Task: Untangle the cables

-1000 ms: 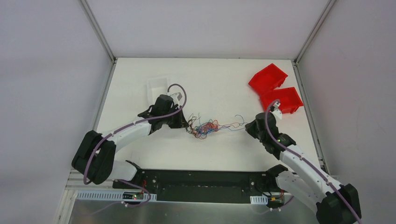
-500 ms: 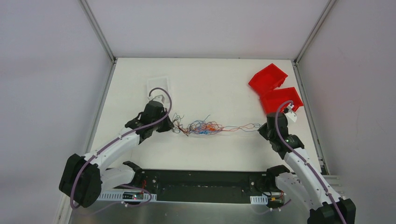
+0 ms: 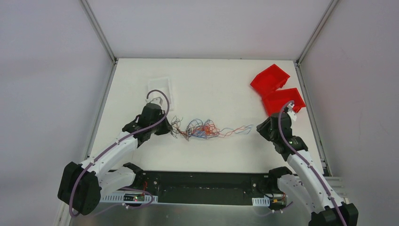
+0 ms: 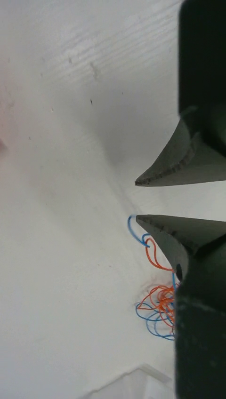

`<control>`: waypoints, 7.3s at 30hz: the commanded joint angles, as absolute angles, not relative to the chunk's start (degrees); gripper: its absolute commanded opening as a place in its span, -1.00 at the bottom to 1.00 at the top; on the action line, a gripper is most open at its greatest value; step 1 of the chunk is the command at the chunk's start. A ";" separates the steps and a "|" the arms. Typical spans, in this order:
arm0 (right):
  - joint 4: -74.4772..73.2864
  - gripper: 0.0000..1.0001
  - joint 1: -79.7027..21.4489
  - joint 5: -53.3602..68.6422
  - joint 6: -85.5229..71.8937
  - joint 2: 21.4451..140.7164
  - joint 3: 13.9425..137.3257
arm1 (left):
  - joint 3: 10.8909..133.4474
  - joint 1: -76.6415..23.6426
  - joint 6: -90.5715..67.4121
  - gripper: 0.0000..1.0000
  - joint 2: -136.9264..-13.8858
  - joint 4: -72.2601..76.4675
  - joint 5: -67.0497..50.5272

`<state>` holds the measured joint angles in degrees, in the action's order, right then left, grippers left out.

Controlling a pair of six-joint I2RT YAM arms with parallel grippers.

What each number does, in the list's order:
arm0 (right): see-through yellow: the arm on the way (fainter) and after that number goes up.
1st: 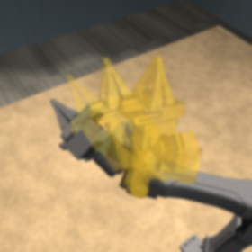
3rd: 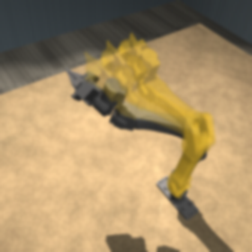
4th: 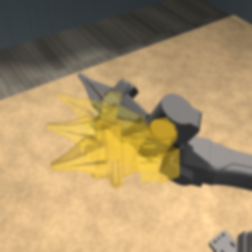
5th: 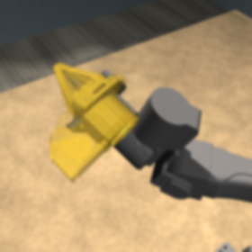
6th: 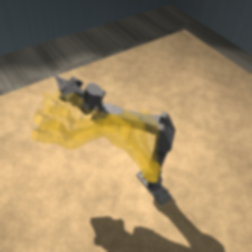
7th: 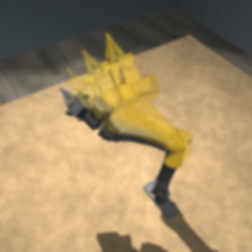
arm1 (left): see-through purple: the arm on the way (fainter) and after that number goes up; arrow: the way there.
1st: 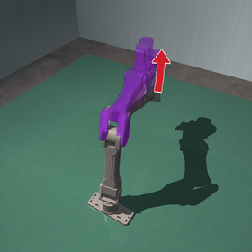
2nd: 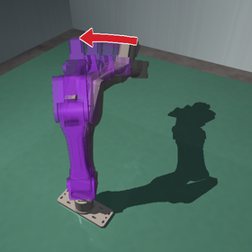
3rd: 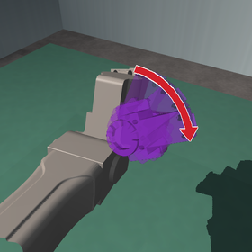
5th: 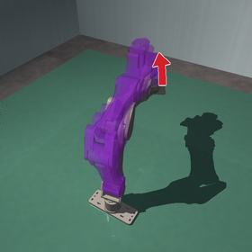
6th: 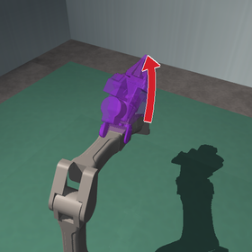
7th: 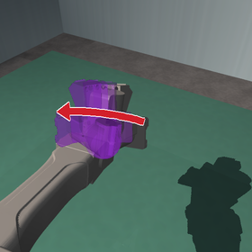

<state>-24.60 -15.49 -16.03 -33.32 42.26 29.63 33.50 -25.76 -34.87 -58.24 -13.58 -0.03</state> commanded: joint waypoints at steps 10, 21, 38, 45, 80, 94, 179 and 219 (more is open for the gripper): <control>-14.06 0.53 -23.39 4.04 -28.28 50.31 31.11 | 33.01 -25.27 -32.10 -1.00 -62.21 -4.56 -14.84; -11.94 0.54 -41.52 -1.16 -23.93 71.40 43.11 | 32.87 -25.26 -31.47 -1.00 -62.43 -4.26 -15.49; -11.59 -0.47 -48.28 -6.55 -23.70 82.56 48.74 | 32.61 -25.27 -30.85 -1.00 -62.58 -4.34 -16.04; -11.74 -1.00 -48.12 -12.89 -25.82 77.24 45.60 | 32.61 -25.23 -31.15 -1.00 -62.13 -4.82 -14.41; -26.18 -1.00 -8.45 -23.44 -33.49 40.99 32.67 | 30.47 -14.75 -40.87 -1.00 -50.33 -20.71 4.97; -32.96 -1.00 -1.91 -33.28 -37.95 40.96 35.19 | 29.98 -12.22 -47.09 -1.00 -40.29 -29.28 19.19; 1.31 -1.00 -50.85 -34.14 -30.80 59.71 31.88 | 45.43 -22.77 -28.48 -1.00 -47.80 -23.43 -13.61; -15.43 -1.00 -27.20 1.46 -19.83 43.99 40.25 | 46.33 -20.06 -30.94 0.91 -49.35 -26.98 -11.12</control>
